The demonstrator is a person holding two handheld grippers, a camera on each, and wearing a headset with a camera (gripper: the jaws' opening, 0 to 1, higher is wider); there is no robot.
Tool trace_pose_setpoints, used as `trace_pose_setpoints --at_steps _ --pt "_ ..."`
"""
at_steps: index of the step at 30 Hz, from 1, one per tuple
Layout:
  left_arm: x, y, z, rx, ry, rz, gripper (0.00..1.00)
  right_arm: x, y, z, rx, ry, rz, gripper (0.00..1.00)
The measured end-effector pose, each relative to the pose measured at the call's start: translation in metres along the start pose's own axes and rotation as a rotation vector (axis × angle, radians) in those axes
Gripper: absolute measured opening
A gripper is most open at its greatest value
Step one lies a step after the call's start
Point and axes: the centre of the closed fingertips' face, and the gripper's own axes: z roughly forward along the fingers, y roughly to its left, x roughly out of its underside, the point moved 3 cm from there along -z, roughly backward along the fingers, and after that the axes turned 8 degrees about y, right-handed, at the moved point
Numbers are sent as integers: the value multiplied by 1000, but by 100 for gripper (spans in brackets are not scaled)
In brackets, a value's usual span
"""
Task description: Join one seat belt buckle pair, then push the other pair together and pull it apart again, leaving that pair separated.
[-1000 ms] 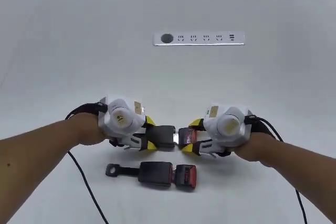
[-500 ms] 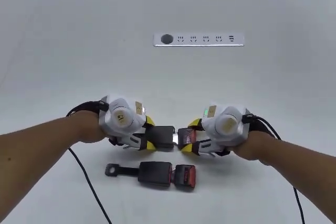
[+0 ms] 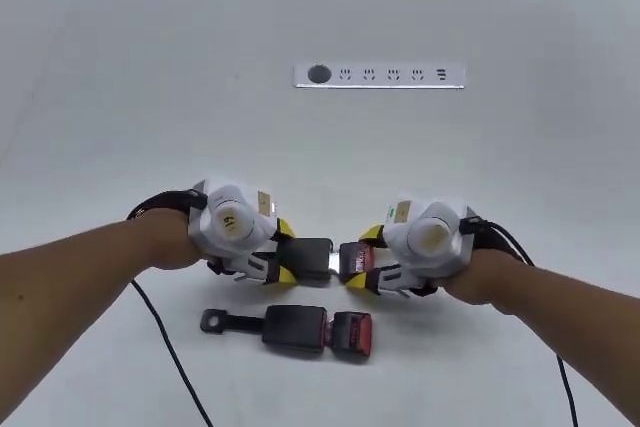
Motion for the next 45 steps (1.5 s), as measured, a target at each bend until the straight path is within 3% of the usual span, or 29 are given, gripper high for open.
trace_pose_setpoints --at_steps 23,45 --pt "-1 -1 -2 -7 -21 -14 33 10 -3 -14 -8 5 -3 34" --pt "-3 -2 -2 -15 -32 -37 33 56 -17 -43 0 -7 25 35"
